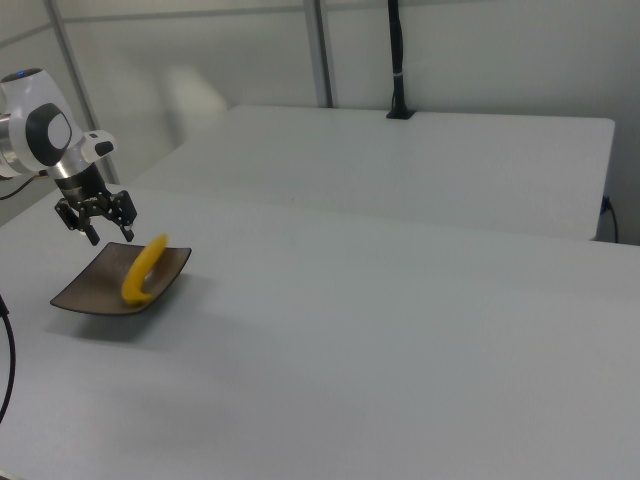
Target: Bananas placed on a ceramic plate
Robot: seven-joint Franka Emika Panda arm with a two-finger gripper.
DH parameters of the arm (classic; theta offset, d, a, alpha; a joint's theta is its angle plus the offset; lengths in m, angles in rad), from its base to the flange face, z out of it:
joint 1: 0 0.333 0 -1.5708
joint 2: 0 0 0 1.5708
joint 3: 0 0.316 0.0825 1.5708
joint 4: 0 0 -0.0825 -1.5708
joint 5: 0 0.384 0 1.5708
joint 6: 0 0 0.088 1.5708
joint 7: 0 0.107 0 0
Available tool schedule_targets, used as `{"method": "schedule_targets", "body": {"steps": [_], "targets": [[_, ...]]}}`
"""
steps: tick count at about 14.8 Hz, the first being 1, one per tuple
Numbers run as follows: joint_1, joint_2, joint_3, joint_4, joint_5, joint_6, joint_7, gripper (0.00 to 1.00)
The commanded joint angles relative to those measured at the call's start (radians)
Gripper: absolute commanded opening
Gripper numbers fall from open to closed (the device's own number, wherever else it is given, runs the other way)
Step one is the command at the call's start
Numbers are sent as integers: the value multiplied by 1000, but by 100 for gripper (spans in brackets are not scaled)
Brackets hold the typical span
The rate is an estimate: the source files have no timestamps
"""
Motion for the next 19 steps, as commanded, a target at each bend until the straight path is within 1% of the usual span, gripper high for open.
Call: {"method": "schedule_targets", "body": {"steps": [1,4,6,8,10,11,12,13,14,15,16,19], "targets": [[10,-23,-20,-17,19,-23,-16,100],[9,-40,-45,-9,19,-134,-17,100],[-13,-80,-59,-11,20,-237,-31,100],[-37,-123,-71,-12,20,-355,-99,100],[-63,-161,-97,-15,28,-461,-189,100],[-85,-180,-103,-18,36,-503,-200,100],[-114,-206,-108,-31,48,-520,-189,100],[-140,-239,-109,-63,62,-512,-174,100],[-170,-275,-122,-87,82,-499,-149,100],[-194,-304,-135,-110,97,-463,-134,100],[-203,-334,-139,-145,106,-419,-123,100],[-258,-427,-134,-239,117,-344,-137,100]]}}
